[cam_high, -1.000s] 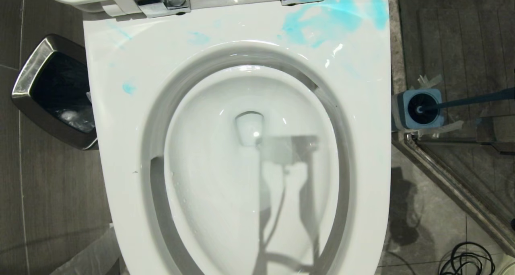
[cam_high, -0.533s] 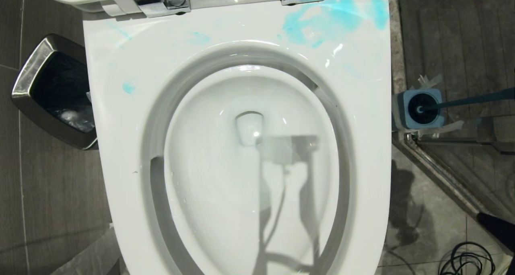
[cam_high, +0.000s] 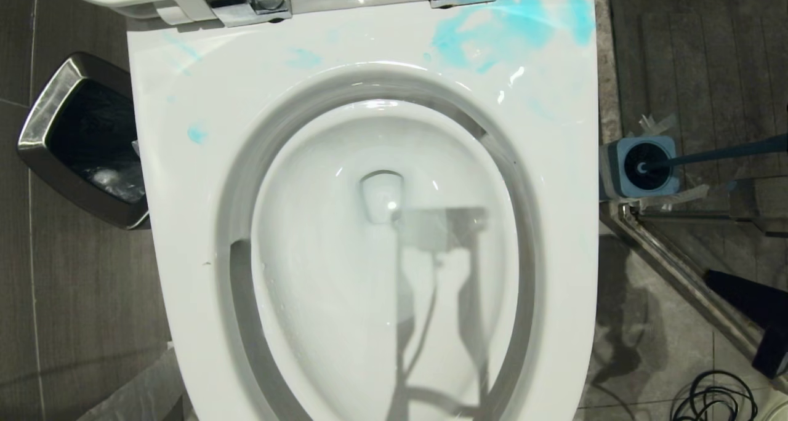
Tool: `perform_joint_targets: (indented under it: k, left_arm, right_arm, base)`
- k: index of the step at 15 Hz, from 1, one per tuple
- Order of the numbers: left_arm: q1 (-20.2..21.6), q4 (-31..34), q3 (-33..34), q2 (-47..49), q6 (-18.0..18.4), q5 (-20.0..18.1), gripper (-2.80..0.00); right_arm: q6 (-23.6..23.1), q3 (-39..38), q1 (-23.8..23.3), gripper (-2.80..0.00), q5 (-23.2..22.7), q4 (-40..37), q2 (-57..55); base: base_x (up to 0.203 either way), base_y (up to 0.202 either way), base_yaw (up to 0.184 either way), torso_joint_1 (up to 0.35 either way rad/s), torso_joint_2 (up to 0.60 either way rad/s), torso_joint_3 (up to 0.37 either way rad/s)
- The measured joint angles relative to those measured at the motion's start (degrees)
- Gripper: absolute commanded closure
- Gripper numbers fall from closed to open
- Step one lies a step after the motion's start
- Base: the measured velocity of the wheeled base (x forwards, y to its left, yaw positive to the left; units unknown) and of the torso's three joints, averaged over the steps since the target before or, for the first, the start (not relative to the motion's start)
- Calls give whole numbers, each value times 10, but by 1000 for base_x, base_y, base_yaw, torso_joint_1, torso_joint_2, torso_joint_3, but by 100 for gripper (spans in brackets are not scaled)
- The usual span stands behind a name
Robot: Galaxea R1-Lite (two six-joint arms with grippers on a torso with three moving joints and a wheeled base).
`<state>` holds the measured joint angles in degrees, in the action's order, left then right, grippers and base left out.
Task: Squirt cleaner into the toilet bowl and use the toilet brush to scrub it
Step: Pour in the cleaning agent
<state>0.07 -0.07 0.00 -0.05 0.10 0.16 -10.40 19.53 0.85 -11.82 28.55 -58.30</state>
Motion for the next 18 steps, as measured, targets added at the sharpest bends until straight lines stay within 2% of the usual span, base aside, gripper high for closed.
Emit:
perform_joint_targets:
  k: [3, 5, 7, 9, 11, 12, 18]
  left_arm:
    - [0, 0, 0, 0, 0, 0, 0]
    - [0, 0, 0, 0, 0, 0, 0]
    - [0, 0, 0, 0, 0, 0, 0]
    - [0, 0, 0, 0, 0, 0, 0]
    - [0, 0, 0, 0, 0, 0, 0]
    - [0, 0, 0, 0, 0, 0, 0]
    - [0, 0, 0, 0, 0, 0, 0]
  right_arm:
    - [-5, 10, 1, 0, 14, 71, -91]
    - [-5, 13, 4, 0, 27, 158, -186]
    - [-5, 9, 10, 0, 36, 278, -281]
    - [-2, -4, 16, 0, 38, 434, -374]
    - [3, 9, 26, 0, 38, 546, -427]
    - [4, 28, 31, 0, 40, 574, -442]
    - [2, 117, 58, 0, 61, 580, -476]
  base:
    - [0, 0, 0, 0, 0, 0]
    - [0, 0, 0, 0, 0, 0]
    - [0, 0, 0, 0, 0, 0]
    - [0, 0, 0, 0, 0, 0]
    - [0, 0, 0, 0, 0, 0]
    - [0, 0, 0, 0, 0, 0]
    - [0, 0, 0, 0, 0, 0]
